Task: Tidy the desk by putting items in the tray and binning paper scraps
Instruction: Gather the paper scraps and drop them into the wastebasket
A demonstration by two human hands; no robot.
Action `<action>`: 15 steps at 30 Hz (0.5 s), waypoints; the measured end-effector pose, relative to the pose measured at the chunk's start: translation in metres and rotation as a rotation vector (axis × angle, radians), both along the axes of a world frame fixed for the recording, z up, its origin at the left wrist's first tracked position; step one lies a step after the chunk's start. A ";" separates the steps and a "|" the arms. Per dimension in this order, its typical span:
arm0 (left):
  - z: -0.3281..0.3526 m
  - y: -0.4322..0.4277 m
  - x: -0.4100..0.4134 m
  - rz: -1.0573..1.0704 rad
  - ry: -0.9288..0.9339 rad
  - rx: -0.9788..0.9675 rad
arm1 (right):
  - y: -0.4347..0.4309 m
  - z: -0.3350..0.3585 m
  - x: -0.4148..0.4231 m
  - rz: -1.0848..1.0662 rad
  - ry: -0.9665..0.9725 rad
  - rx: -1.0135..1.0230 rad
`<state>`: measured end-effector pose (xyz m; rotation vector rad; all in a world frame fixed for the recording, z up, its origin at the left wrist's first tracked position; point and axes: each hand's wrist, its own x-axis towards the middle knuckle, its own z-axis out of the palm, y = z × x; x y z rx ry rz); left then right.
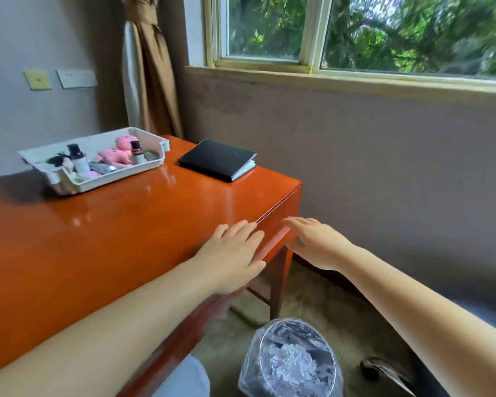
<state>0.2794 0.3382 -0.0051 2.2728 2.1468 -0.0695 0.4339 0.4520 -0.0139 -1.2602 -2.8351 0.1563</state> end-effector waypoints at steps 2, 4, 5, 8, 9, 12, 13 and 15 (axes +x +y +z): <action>0.012 -0.015 -0.014 0.031 0.004 0.014 | -0.012 0.017 -0.012 0.058 -0.015 0.048; 0.025 -0.037 -0.033 0.074 0.010 0.042 | -0.028 0.033 -0.030 0.114 -0.007 0.072; 0.031 -0.050 -0.044 0.102 0.016 0.059 | -0.039 0.041 -0.042 0.147 0.000 0.083; 0.042 -0.088 -0.072 0.185 0.008 0.074 | -0.066 0.056 -0.073 0.248 0.022 0.100; 0.045 -0.102 -0.082 0.218 0.004 0.073 | -0.076 0.059 -0.085 0.287 0.027 0.105; 0.051 -0.146 -0.111 0.320 0.005 0.065 | -0.105 0.064 -0.123 0.390 0.024 0.104; 0.052 -0.160 -0.121 0.360 0.007 0.061 | -0.115 0.063 -0.136 0.425 0.023 0.102; 0.052 -0.188 -0.139 0.440 0.016 0.051 | -0.134 0.061 -0.162 0.487 0.023 0.085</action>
